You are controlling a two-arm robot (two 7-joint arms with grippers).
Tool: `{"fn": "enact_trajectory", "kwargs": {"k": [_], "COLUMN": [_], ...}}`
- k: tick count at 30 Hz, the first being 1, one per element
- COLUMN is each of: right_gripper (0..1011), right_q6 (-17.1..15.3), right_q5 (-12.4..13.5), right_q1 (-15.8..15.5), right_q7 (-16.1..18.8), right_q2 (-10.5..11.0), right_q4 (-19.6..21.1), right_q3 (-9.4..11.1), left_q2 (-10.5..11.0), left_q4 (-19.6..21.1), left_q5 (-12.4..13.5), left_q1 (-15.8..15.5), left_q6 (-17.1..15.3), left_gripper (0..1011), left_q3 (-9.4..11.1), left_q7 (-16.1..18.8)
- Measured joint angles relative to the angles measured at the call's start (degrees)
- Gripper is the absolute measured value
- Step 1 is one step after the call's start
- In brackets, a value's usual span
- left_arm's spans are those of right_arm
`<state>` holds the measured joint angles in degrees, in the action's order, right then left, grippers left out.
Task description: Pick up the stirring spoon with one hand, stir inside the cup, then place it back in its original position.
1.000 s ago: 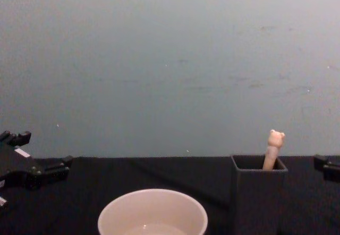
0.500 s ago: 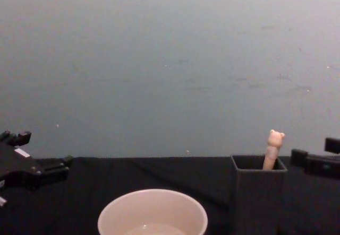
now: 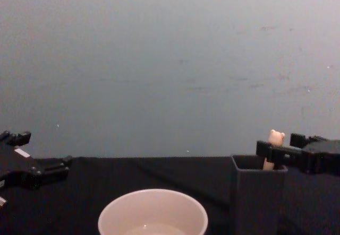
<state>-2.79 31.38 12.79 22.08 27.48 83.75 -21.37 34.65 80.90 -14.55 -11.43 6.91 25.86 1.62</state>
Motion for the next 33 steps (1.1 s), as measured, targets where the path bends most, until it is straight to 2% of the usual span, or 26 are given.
{"fn": "enact_trajectory", "kwargs": {"k": [12,33], "right_gripper": [1000,1000], "right_q6": [-0.89,-1.63], "right_q5": [-1.89,-2.31], "right_q1": [2.8,2.82], "right_q7": [0.91,1.76], "right_q2": [-2.89,-3.13], "right_q4": [-3.76,-3.78], "right_q3": [-0.01,0.2], "left_q2": [0.0,0.0], "left_q4": [0.0,0.0], "left_q5": [0.0,0.0], "left_q1": [0.0,0.0], "left_q6": [0.0,0.0], "left_gripper": [1001,1001], "left_q3": [0.0,0.0], "left_q7": [0.0,0.0]}}
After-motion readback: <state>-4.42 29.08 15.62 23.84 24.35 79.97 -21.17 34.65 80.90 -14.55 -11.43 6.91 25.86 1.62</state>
